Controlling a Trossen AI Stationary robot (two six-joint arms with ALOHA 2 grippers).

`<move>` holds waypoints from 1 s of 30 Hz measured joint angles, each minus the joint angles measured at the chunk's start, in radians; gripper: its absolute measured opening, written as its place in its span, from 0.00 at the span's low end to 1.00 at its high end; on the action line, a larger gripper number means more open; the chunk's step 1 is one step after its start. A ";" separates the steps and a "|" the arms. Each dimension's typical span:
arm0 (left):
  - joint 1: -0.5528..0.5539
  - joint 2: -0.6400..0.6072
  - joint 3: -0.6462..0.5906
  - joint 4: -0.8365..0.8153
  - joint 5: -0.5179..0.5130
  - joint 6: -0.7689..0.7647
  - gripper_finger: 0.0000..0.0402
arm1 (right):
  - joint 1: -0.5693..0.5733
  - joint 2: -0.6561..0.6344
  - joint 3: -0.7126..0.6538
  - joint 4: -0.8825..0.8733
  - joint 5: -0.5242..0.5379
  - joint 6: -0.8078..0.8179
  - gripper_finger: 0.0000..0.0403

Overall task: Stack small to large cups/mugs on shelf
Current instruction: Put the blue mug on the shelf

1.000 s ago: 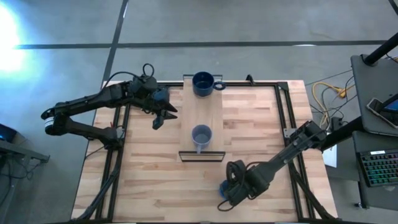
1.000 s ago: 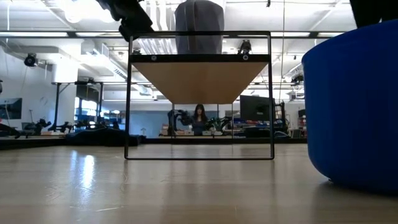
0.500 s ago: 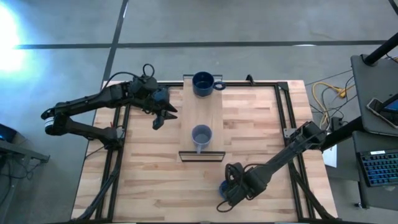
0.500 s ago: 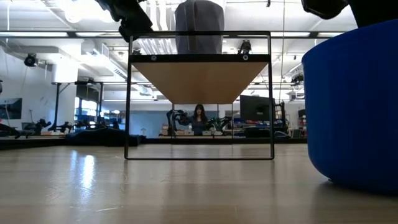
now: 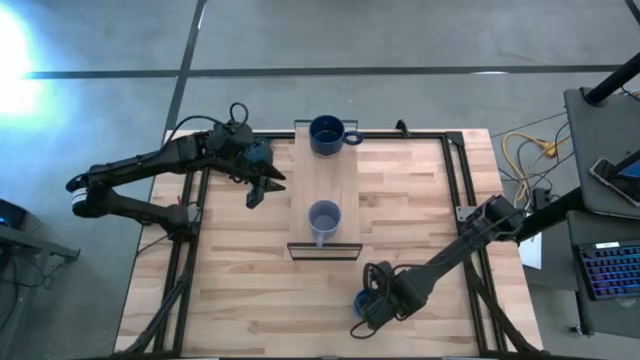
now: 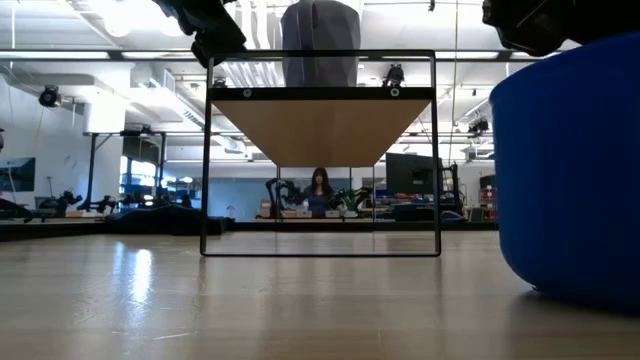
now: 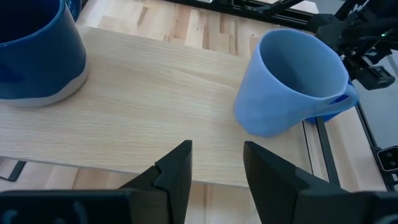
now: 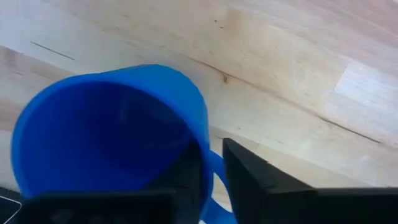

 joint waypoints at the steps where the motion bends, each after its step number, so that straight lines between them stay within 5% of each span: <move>1: 0.000 0.000 0.000 0.000 0.000 0.000 0.32 | 0.000 -0.002 0.001 -0.002 0.000 -0.006 0.12; 9: 0.000 0.000 0.000 0.000 0.000 0.000 0.32 | -0.005 -0.051 0.054 -0.042 0.000 -0.035 0.03; 16: 0.000 0.000 0.000 0.000 0.000 0.000 0.32 | -0.037 -0.133 0.265 -0.264 0.038 -0.117 0.02; 22: 0.000 0.003 0.000 0.007 0.000 -0.001 0.32 | -0.090 -0.162 0.515 -0.527 0.237 -0.180 0.02; 30: 0.000 0.003 -0.001 0.029 0.000 -0.002 0.32 | -0.227 -0.222 0.679 -0.517 0.662 -0.483 0.02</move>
